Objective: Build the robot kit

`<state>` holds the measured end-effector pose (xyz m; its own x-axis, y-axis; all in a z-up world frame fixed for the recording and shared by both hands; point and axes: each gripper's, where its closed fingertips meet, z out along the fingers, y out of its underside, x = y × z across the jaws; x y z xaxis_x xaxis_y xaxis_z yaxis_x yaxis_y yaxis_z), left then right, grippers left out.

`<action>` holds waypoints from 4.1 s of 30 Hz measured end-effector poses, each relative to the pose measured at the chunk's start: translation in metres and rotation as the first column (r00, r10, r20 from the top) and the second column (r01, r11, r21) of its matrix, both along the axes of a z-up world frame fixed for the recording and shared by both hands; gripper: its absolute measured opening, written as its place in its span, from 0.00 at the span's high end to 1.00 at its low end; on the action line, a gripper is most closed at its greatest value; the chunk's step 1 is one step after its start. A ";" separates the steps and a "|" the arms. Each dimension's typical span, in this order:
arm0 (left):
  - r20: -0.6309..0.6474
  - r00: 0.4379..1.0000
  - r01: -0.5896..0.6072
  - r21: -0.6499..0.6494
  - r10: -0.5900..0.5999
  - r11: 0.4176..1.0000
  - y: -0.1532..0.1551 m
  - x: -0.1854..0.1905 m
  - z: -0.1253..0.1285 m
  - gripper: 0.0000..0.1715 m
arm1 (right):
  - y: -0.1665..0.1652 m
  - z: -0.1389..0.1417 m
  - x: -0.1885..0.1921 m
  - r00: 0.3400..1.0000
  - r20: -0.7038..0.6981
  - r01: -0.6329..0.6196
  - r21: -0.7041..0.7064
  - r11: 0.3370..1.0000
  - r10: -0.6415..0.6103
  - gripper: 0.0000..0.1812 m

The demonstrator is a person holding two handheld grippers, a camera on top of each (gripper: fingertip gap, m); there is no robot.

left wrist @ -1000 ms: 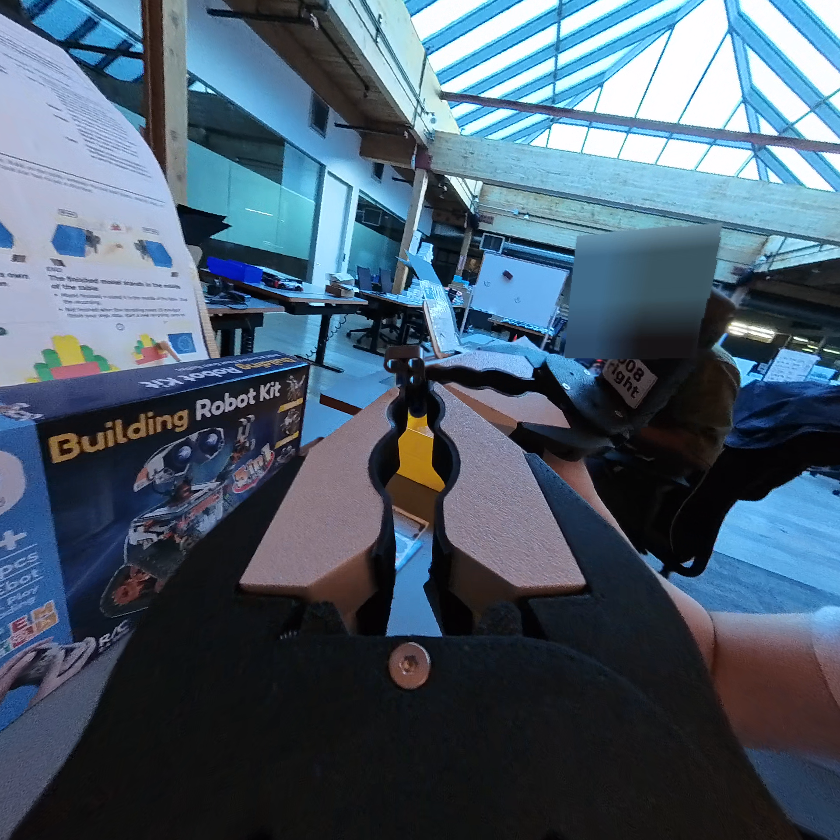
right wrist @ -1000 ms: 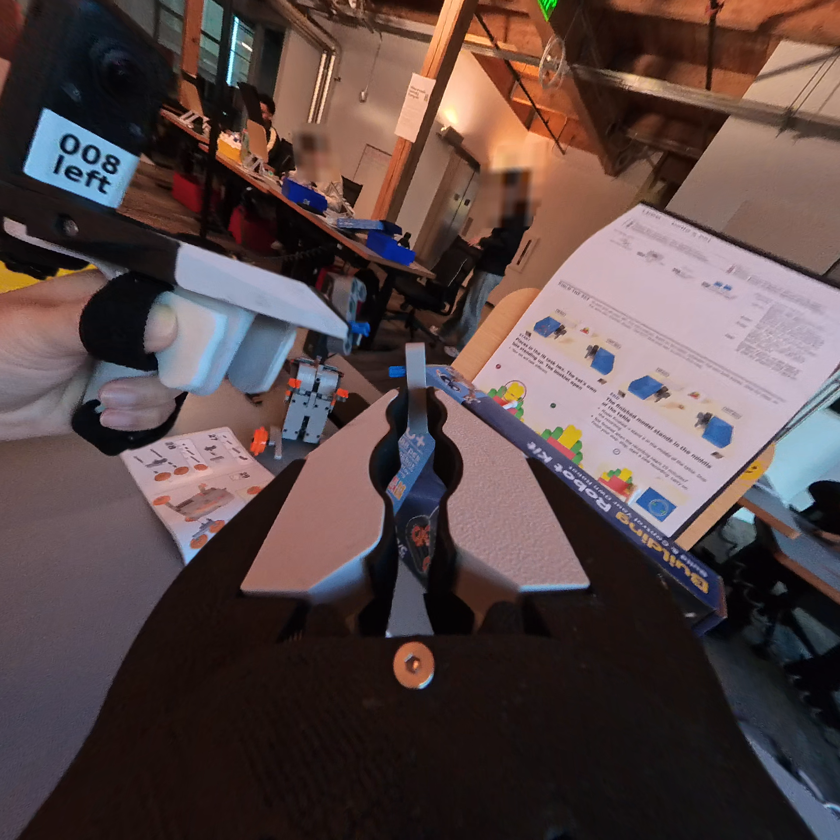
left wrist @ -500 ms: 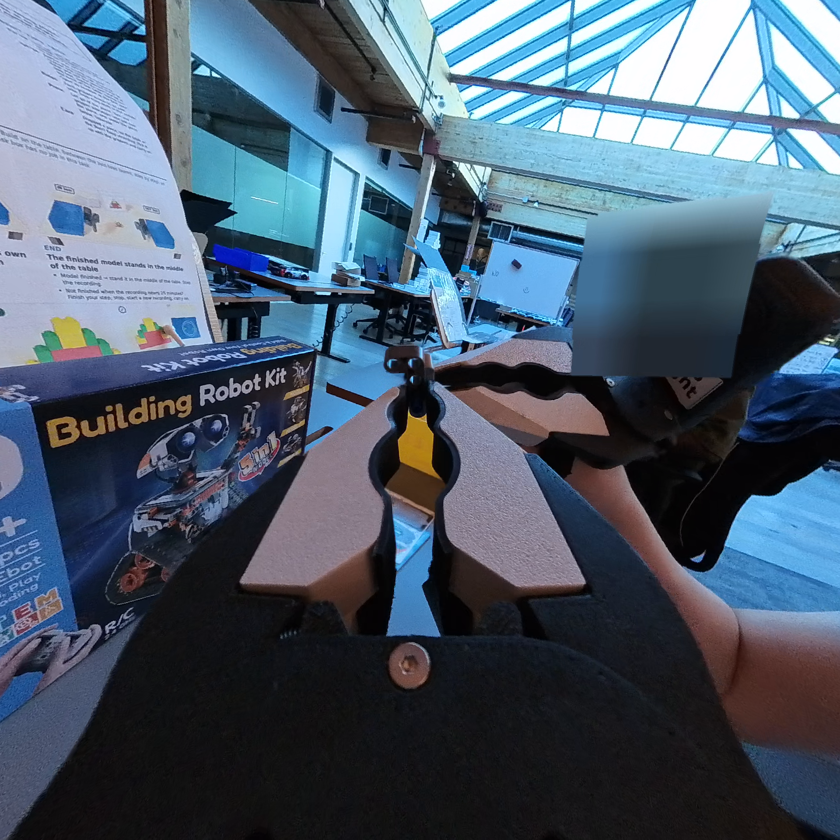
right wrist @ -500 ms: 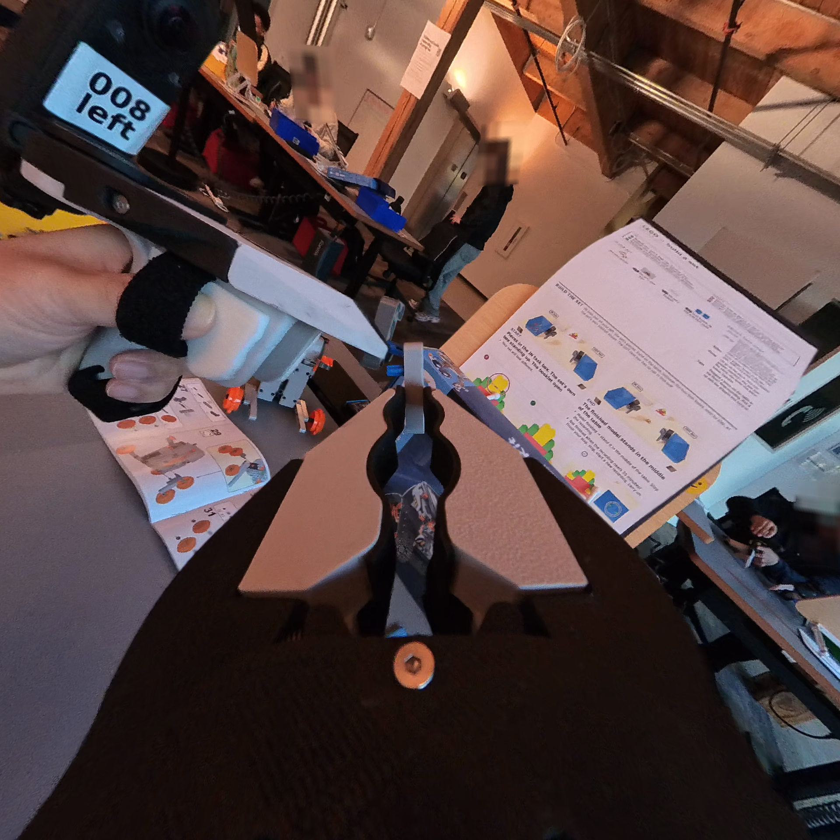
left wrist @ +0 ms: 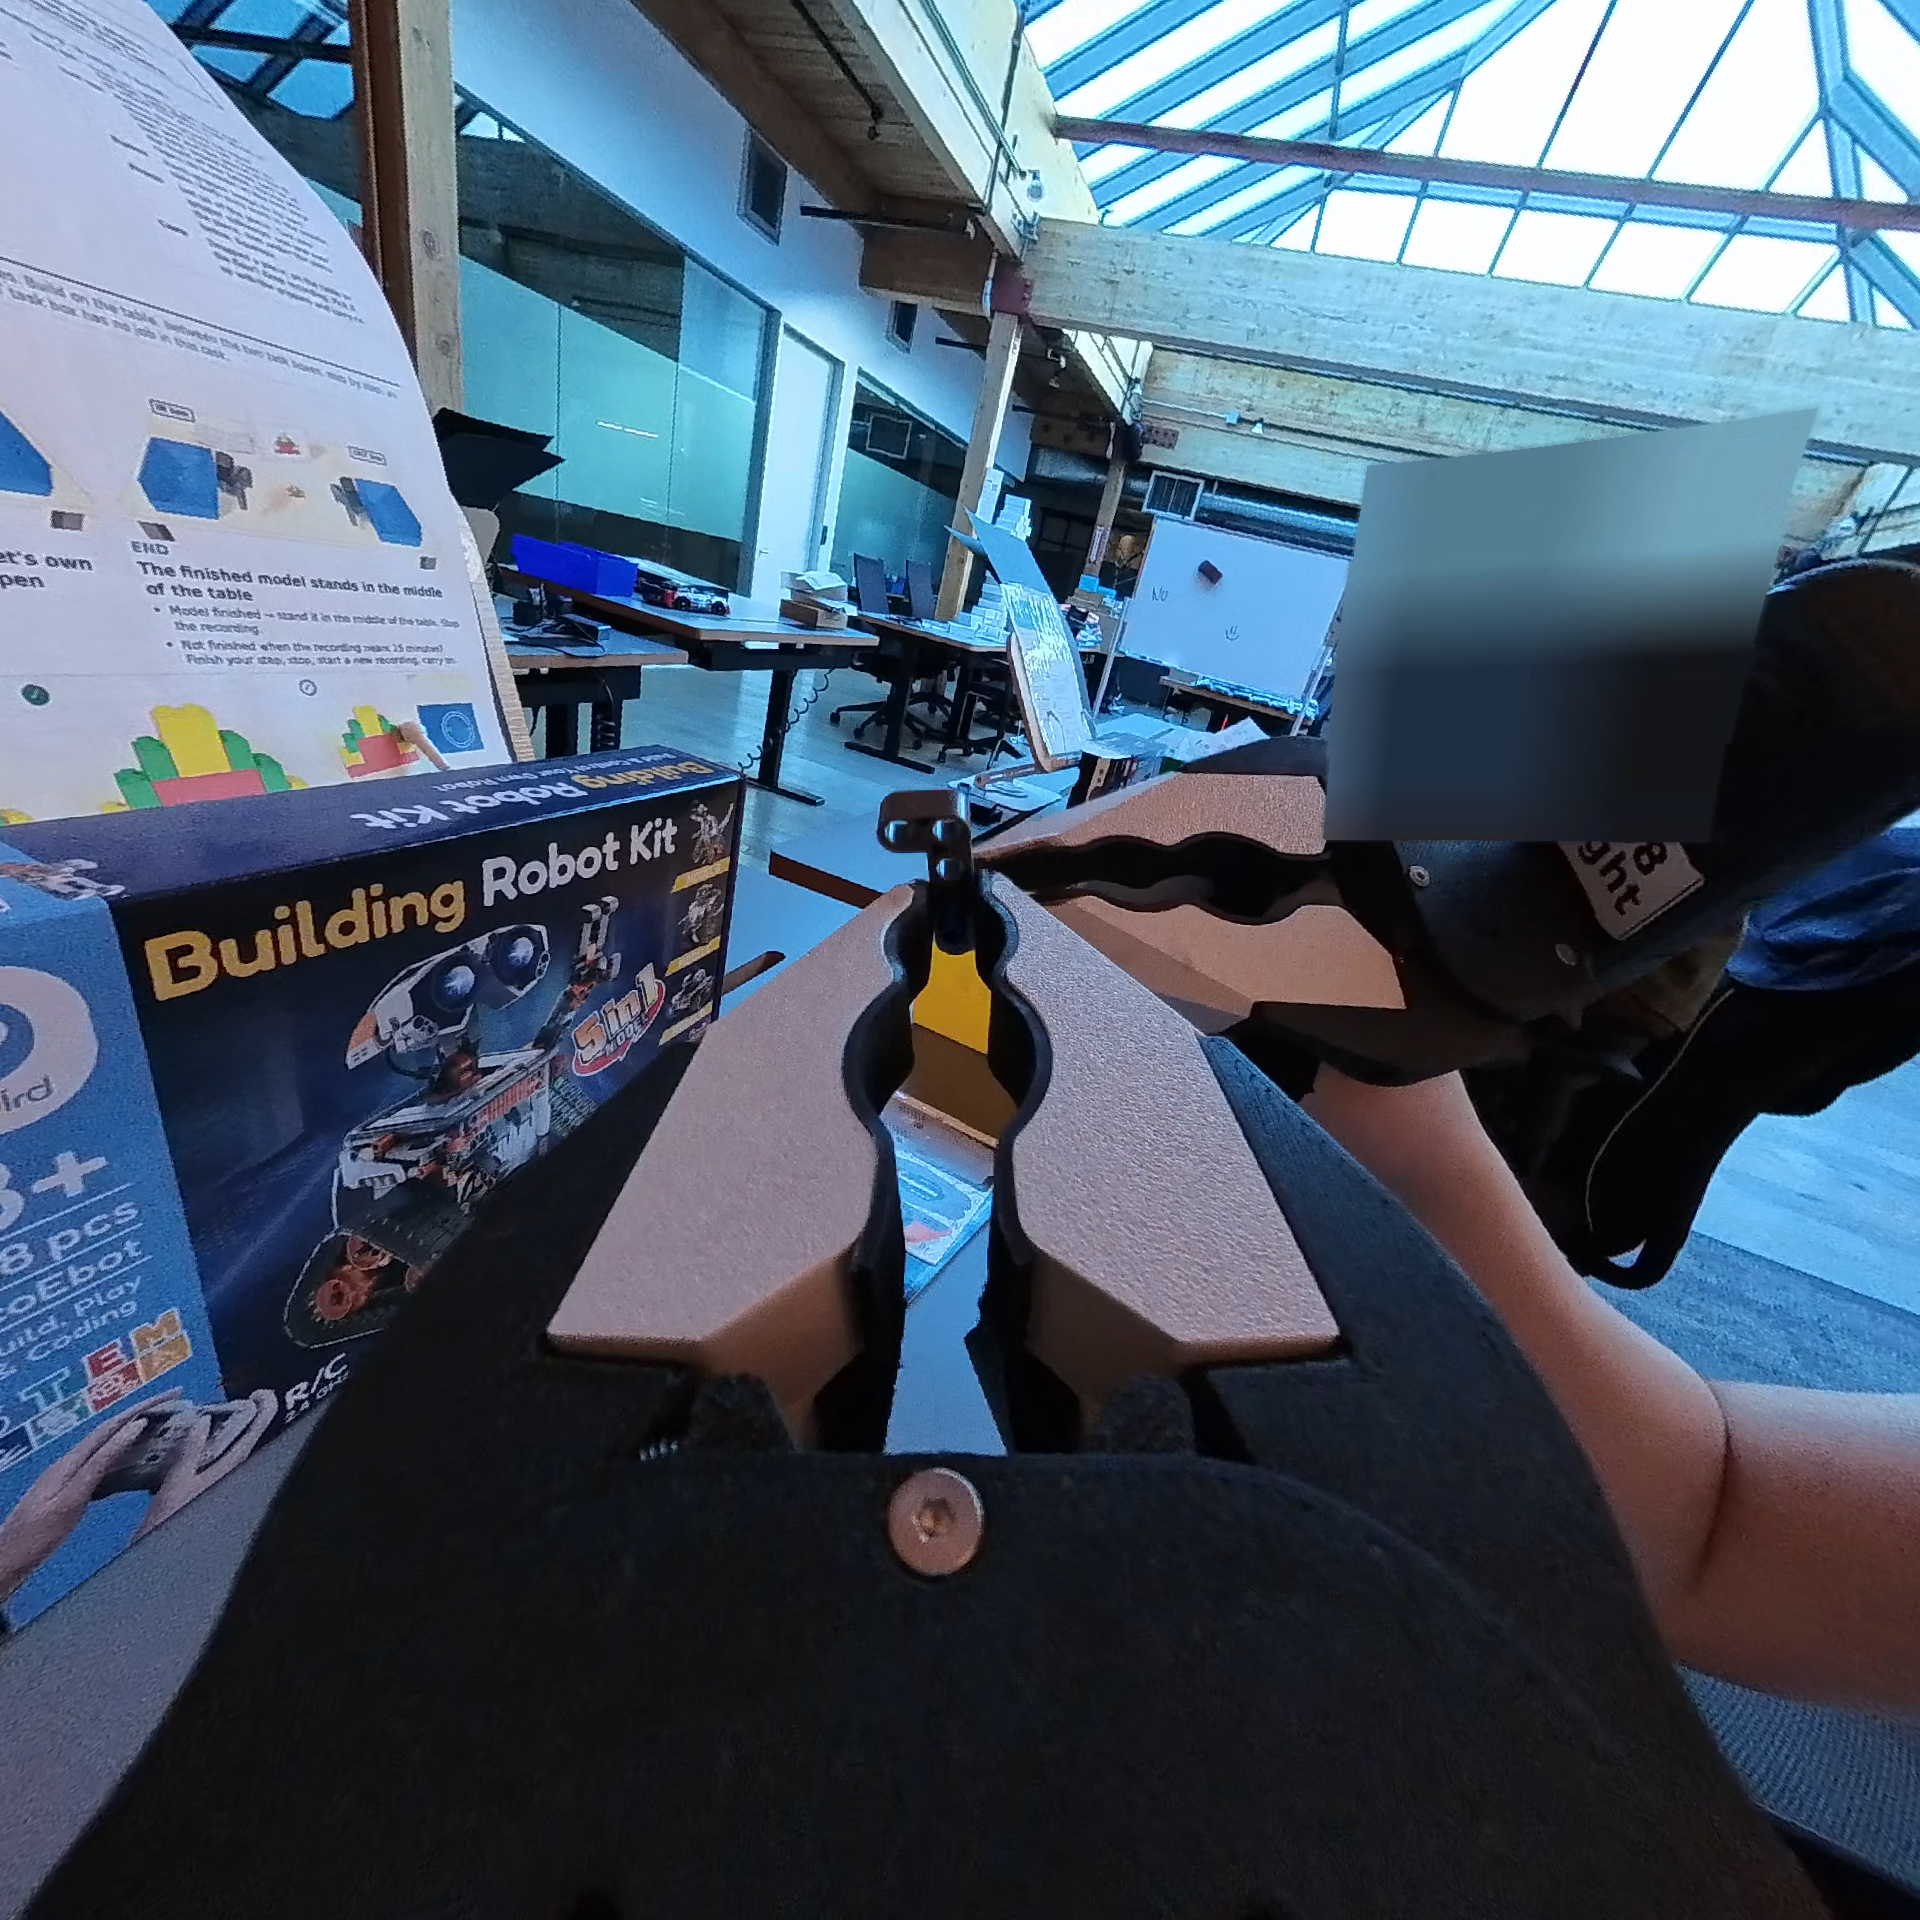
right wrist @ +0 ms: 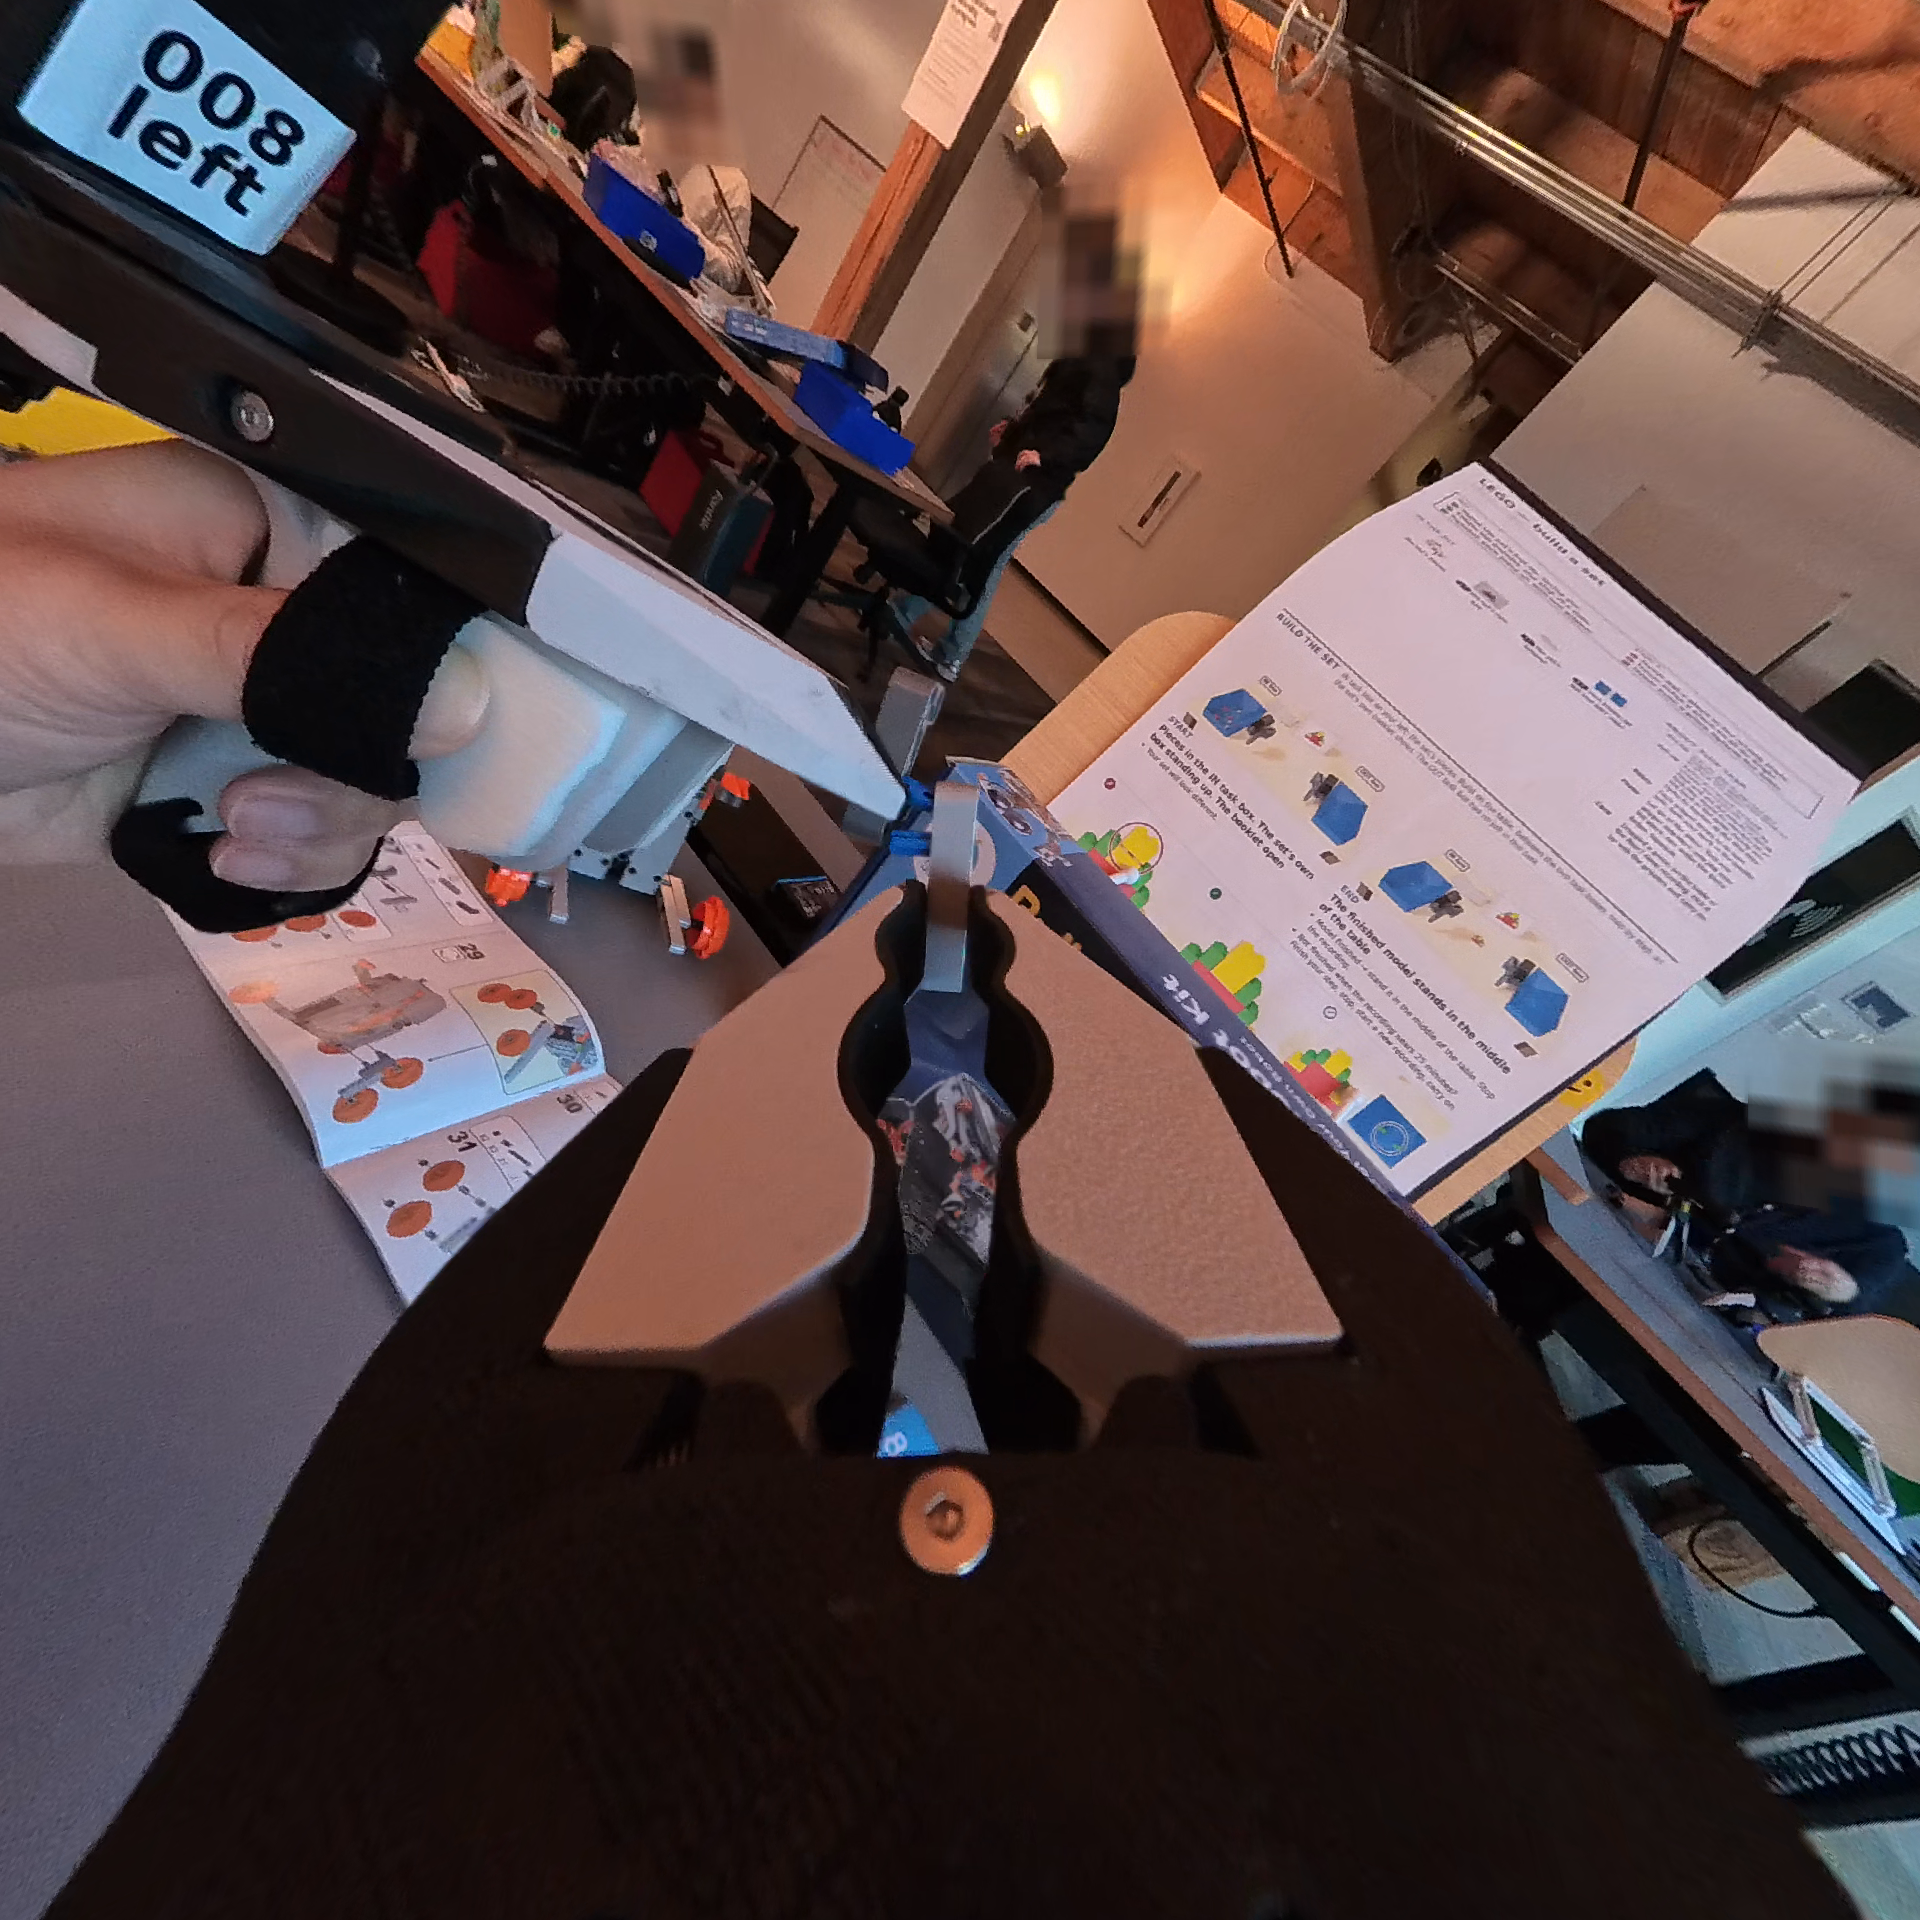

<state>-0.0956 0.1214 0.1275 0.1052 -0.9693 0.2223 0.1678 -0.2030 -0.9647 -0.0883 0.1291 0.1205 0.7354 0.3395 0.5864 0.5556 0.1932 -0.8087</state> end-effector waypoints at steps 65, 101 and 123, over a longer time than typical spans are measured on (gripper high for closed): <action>0.092 0.990 0.123 -0.143 -0.110 0.982 0.003 0.000 -0.008 0.97 | -0.002 -0.008 -0.002 0.991 -0.036 -0.129 0.056 0.990 0.132 0.97; -0.093 0.966 0.232 -0.107 -0.242 0.967 -0.016 -0.004 -0.026 0.98 | -0.021 -0.023 -0.009 0.954 0.171 -0.254 0.016 0.967 0.247 0.97; -0.118 0.974 0.187 -0.082 -0.196 0.979 -0.017 -0.002 -0.024 0.98 | -0.023 -0.019 -0.011 0.950 0.255 -0.201 0.051 0.978 0.182 0.97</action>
<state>-0.0978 0.1043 0.1038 -0.0494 -0.9566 0.2872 -0.0017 -0.2874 -0.9578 -0.0991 0.1056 0.1016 0.4894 0.4074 0.7710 0.6833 0.3702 -0.6293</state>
